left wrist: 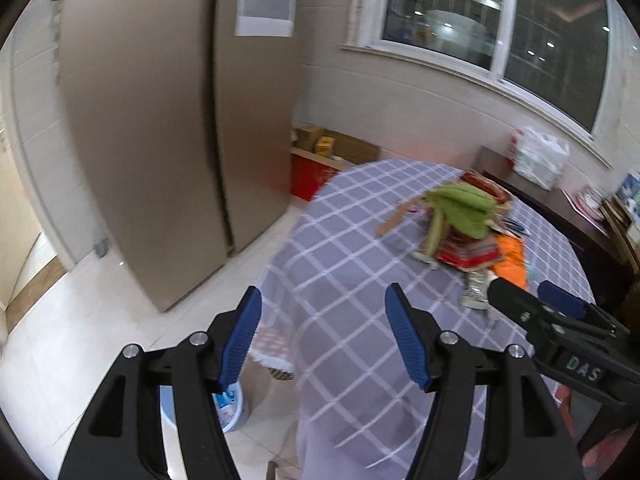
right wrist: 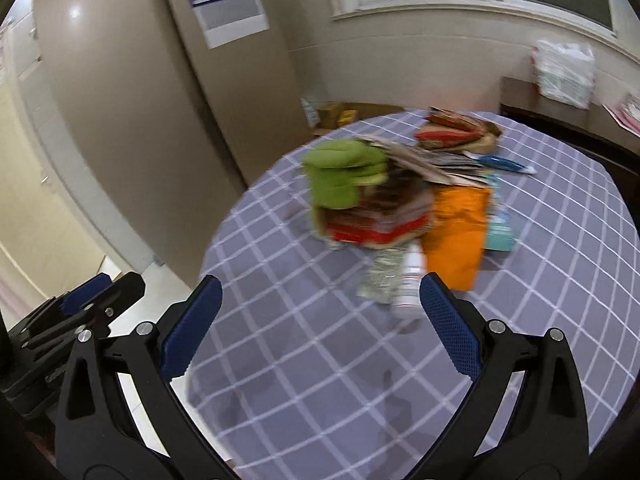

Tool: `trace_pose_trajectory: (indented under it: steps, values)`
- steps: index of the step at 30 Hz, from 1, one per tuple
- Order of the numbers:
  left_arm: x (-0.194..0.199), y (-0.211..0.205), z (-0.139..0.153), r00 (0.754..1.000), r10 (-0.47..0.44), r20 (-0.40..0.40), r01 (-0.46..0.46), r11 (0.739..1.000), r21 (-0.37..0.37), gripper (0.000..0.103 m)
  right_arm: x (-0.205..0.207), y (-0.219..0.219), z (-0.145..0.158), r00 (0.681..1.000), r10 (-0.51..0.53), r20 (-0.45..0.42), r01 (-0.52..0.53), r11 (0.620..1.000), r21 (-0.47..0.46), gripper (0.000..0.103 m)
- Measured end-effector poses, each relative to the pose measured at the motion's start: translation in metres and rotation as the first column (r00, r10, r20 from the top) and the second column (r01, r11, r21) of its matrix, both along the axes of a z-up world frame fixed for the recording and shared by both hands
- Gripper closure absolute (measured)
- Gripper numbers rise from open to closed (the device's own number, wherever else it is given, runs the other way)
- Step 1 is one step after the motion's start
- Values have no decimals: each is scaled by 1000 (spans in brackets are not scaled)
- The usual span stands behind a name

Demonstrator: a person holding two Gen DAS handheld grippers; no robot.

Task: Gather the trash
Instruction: 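Grasp the small white bottle with the right tool while the left tool grasps the snack wrapper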

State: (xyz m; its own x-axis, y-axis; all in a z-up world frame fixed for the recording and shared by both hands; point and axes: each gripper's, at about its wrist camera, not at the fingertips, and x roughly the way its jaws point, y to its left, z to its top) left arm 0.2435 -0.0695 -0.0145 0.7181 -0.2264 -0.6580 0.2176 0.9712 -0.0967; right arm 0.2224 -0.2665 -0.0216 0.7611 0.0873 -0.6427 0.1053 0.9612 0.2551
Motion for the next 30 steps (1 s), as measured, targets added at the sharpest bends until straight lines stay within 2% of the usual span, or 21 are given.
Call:
trace_pose_trajectory:
  steps: [8, 10, 12, 16, 18, 20, 25, 30]
  values:
    - [14, -40, -18, 996, -73, -58, 74, 997, 16, 37, 6, -44, -26, 994, -86, -70, 87, 996, 19, 7]
    - [19, -46, -25, 993, -83, -79, 85, 996, 19, 37, 9, -51, -34, 992, -83, -91, 86, 996, 32, 13]
    - [24, -50, -32, 991, -86, -101, 89, 996, 21, 37, 12, -52, -40, 991, -74, -112, 79, 996, 42, 26]
    - [31, -59, -43, 986, -98, -134, 103, 994, 29, 37, 22, -52, -51, 988, -56, -146, 62, 997, 37, 42]
    - [33, -65, -47, 983, -108, -148, 114, 993, 29, 37, 27, -52, -58, 985, -57, -162, 62, 998, 24, 66]
    - [34, -72, -50, 979, -126, -157, 133, 991, 32, 37, 29, -51, -58, 985, -60, -160, 63, 998, 12, 76]
    - [35, -88, -53, 972, -162, -169, 171, 984, 41, 34, 20, -56, -53, 988, -45, -150, 52, 997, 47, 77]
    - [39, -107, -53, 965, -198, -174, 207, 977, 40, 32, -4, -62, -31, 996, -20, -82, 25, 998, 58, 78]
